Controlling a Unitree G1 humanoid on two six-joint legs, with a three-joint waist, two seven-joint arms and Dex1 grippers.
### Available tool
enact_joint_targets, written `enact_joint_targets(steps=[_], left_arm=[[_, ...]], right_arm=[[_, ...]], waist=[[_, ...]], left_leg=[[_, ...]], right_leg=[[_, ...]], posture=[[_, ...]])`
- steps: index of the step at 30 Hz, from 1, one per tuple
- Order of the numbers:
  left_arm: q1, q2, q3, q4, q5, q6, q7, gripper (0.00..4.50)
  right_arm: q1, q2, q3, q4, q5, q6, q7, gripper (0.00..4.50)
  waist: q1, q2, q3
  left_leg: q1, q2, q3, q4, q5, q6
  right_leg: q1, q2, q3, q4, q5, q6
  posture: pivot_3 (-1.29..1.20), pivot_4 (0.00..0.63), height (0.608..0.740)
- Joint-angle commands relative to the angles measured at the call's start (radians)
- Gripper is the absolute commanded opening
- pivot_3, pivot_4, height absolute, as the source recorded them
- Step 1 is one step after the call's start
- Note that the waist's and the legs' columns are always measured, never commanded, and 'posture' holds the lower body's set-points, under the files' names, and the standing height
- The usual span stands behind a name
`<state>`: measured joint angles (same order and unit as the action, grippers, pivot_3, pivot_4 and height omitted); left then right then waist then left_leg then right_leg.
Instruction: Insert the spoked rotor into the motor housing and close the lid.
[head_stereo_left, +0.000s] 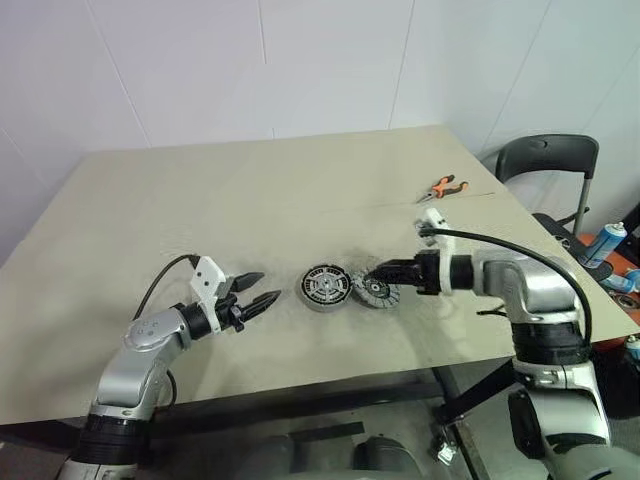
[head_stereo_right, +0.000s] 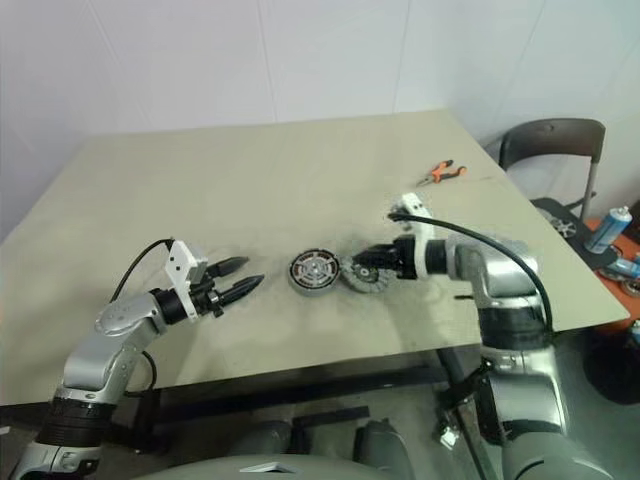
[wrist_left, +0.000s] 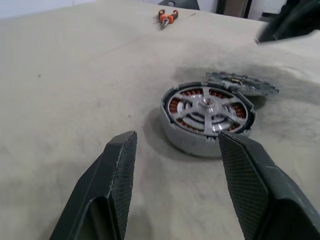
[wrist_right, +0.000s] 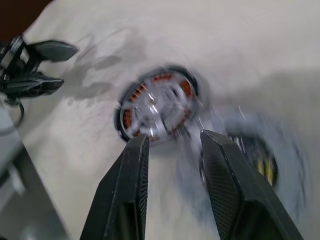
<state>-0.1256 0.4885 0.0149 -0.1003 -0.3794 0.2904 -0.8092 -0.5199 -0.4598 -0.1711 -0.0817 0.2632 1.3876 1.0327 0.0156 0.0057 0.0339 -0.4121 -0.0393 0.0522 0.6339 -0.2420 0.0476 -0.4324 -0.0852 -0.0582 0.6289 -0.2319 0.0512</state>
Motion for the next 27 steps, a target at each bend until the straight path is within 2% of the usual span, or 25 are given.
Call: enact_joint_targets(steps=[1, 4, 9, 13, 27], left_arm=[[-0.049, 0.019, 0.009, 0.013, 0.003, -0.007, -0.017, 2.75], [-0.065, 0.018, 0.0, 0.025, 0.008, -0.008, -0.021, 2.75], [-0.061, 0.011, -0.007, 0.005, 0.01, 0.0, -0.014, 2.75], [-0.042, 0.01, -0.007, -0.019, 0.008, 0.004, -0.008, 2.75], [-0.028, 0.001, -0.008, -0.007, 0.023, -0.021, 0.001, 2.75]], right_arm=[[0.022, 0.028, -0.103, -0.103, 0.094, 0.157, -0.059, 1.7], [0.09, 0.036, -0.138, -0.156, 0.141, 0.219, -0.099, 1.7], [0.198, 0.045, -0.184, -0.153, 0.171, 0.209, -0.181, 1.7], [0.206, 0.098, -0.256, -0.092, 0.169, 0.19, -0.262, 1.7], [0.194, 0.232, -0.316, -0.068, 0.224, 0.122, -0.442, 1.7]], waist=[[-0.003, 0.001, 0.0], [-0.003, 0.001, 0.0], [-0.001, 0.0, 0.001], [-0.004, -0.001, 0.001], [-0.005, -0.001, 0.001]], left_leg=[[0.0, 0.0, 0.0, 0.0, 0.0, 0.0], [0.0, 0.0, 0.001, -0.001, 0.0, 0.0], [0.0, 0.0, 0.001, 0.0, 0.0, 0.0], [0.001, 0.0, 0.001, 0.001, 0.0, 0.0], [0.003, 0.0, 0.001, 0.002, 0.0, 0.001]], right_leg=[[0.0, 0.0, 0.0, 0.0, 0.0, 0.0], [-0.001, 0.0, 0.0, 0.0, 0.0, 0.0], [0.001, 0.0, 0.0, -0.001, 0.0, 0.0], [0.001, -0.001, -0.001, -0.001, 0.001, 0.002], [0.003, -0.001, -0.002, 0.0, 0.001, 0.003]], posture=[[0.0, 0.0, 0.74], [0.0, 0.0, 0.74], [0.0, 0.0, 0.74], [0.0, 0.0, 0.74], [0.0, 0.0, 0.74]])
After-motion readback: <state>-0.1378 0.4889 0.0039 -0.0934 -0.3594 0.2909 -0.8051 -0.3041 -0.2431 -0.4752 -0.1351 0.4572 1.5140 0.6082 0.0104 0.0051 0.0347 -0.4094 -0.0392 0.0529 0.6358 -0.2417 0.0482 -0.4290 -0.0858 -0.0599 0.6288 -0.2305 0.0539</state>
